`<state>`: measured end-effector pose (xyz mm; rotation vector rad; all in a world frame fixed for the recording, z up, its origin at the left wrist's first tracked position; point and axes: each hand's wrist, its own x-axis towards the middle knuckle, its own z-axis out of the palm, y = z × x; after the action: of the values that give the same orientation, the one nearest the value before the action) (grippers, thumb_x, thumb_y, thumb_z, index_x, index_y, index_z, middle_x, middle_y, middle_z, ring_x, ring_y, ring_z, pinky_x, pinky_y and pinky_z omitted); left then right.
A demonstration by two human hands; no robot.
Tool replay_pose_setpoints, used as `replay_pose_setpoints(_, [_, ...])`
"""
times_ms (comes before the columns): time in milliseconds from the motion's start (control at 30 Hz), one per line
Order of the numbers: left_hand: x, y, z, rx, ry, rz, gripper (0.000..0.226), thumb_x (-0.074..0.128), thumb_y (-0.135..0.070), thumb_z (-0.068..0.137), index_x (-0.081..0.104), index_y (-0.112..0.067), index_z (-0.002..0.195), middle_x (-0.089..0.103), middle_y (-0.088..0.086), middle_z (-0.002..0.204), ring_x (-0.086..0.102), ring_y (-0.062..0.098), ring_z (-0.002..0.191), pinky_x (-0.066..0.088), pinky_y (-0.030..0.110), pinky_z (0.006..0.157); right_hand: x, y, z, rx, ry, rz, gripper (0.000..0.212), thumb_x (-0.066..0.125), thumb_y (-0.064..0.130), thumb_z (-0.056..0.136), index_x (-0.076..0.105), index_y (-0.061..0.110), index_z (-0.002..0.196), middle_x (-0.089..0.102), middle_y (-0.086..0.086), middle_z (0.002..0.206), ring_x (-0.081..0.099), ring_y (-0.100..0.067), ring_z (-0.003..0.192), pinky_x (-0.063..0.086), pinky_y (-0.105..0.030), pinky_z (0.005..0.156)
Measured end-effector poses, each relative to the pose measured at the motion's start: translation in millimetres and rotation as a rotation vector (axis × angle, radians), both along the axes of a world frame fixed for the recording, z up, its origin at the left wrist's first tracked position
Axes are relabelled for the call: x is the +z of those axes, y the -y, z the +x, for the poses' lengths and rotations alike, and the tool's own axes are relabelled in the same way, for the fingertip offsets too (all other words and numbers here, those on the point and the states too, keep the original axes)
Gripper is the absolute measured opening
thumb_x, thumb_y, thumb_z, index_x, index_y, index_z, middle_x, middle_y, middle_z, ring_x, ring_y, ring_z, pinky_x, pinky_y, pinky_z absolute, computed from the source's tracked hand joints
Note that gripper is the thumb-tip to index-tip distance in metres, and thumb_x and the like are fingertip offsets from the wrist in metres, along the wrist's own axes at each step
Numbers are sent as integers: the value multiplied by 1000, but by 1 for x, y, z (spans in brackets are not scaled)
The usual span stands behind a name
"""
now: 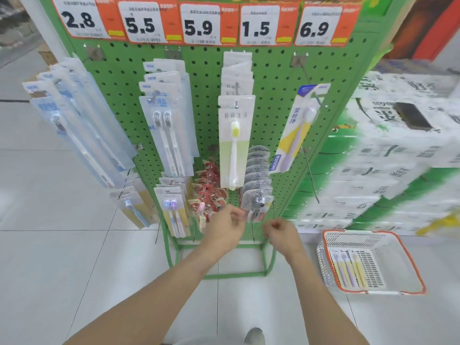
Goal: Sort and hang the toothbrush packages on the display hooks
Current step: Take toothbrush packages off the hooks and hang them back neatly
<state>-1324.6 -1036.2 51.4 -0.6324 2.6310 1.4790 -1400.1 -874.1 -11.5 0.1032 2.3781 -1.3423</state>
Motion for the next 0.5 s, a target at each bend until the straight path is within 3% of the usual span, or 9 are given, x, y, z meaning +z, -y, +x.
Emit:
replay_pose_setpoints(100, [6, -11, -15, 13, -90, -75, 30, 56, -15, 99, 56, -16, 129, 66, -5, 116, 64, 11, 93, 53, 35, 92, 26, -12, -14, -110, -244, -46, 9, 66, 15, 93, 67, 13, 102, 69, 4, 91, 64, -12, 83, 42, -5, 64])
replay_pose_setpoints(233, [7, -18, -28, 53, -125, -95, 48, 52, -9, 99, 48, -19, 145, 66, -1, 125, 64, 17, 102, 50, 32, 94, 43, -6, -20, 15, -379, -189, 20, 70, 21, 95, 65, 22, 114, 67, 19, 105, 62, 7, 95, 43, -1, 75])
replay_pose_setpoints(367, [1, -20, -34, 67, -113, -81, 34, 54, -12, 100, 58, -17, 133, 69, -1, 120, 68, 16, 95, 50, 26, 81, 34, 4, -23, 10, -424, -210, 20, 68, 15, 95, 71, 21, 113, 71, 14, 102, 61, 11, 92, 45, -6, 79])
replay_pose_setpoints(500, [-2, -15, -31, 75, -151, -113, 9, 61, -21, 99, 66, -20, 106, 69, -7, 93, 65, 14, 82, 54, 31, 76, 27, 10, -24, -87, -436, -283, 13, 72, 14, 91, 76, 20, 102, 75, 7, 97, 67, -4, 90, 49, -15, 77])
